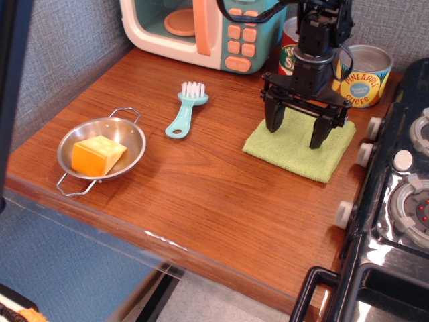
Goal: Slide the green rag forward so that it's near the front edge of the table.
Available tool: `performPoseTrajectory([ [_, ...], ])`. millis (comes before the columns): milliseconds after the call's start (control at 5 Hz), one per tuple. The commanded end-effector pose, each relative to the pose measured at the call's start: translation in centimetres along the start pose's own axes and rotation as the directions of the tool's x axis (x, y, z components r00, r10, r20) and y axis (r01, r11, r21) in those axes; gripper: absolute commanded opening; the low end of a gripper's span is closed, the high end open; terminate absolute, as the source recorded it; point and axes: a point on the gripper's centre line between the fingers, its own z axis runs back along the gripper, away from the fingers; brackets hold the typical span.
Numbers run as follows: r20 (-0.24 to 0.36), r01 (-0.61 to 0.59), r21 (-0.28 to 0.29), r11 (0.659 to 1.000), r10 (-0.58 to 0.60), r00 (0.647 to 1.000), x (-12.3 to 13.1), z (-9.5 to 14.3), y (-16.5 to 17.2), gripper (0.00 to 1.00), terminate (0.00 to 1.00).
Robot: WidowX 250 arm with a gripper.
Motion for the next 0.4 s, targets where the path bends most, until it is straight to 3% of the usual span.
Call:
performPoseTrajectory([
  [0, 0.079, -0.011, -0.007, 1.000, 0.011, 0.997, 1.8, 2.2, -0.1, 1.00, 0.00],
  [200, 0.030, -0.007, -0.003, 1.000, 0.007, 1.000, 1.1, 0.6, 0.3, 1.00, 0.00],
])
